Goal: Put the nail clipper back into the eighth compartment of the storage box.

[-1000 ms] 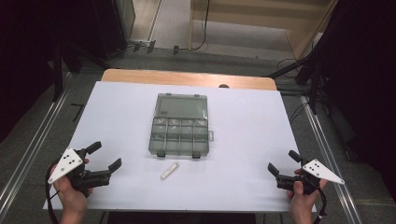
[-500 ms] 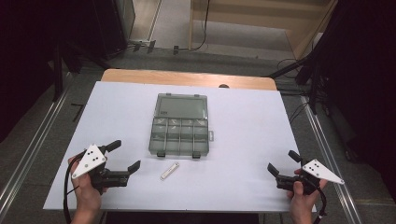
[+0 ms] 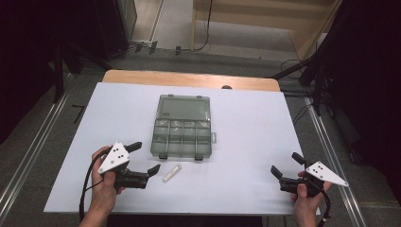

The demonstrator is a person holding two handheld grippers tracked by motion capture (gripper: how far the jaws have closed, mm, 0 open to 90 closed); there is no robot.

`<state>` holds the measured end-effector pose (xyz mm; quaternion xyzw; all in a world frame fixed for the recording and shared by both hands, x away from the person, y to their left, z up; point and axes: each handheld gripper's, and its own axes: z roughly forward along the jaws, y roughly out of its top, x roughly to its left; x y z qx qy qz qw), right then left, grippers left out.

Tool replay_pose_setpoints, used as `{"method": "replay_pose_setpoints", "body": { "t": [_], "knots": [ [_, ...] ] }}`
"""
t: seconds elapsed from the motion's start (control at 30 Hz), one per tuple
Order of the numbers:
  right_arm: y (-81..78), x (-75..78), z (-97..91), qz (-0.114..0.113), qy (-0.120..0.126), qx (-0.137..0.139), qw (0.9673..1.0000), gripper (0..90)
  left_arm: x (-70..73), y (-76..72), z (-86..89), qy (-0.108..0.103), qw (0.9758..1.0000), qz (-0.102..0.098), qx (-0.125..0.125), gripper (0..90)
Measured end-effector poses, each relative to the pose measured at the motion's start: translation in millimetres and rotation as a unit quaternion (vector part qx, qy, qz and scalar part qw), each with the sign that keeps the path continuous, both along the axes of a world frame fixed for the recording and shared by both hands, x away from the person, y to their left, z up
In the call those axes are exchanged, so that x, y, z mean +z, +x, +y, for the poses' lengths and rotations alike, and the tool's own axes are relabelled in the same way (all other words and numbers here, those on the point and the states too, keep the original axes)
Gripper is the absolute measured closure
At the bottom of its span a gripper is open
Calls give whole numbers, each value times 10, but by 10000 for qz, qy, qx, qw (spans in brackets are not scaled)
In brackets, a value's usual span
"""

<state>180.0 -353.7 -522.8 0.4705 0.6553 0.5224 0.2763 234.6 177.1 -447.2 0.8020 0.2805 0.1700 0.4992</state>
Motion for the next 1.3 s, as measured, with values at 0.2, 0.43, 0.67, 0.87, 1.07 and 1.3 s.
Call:
{"method": "replay_pose_setpoints", "body": {
  "t": [0.2,0.43,0.67,0.87,1.07,1.3],
  "knots": [
    [3,-1,-2,16,1,3,10000,0,-6,27,-164,293,9993,209,-117,63],
    [8,-4,2,40,2,-10,10000,0,-37,71,-332,518,9958,681,-320,63],
    [14,-7,-4,46,21,-6,10000,8,-64,89,-464,755,9925,930,-238,148],
    [17,-9,-6,50,11,-4,10000,44,-120,107,-617,1186,9865,1128,-73,302],
    [13,-7,-5,60,21,-1,10000,129,-198,141,-705,1445,9816,1245,-51,430],
    [2,-4,-12,-24,26,51,10000,125,-294,198,-783,1661,9746,1502,-84,522]
  ]
}}
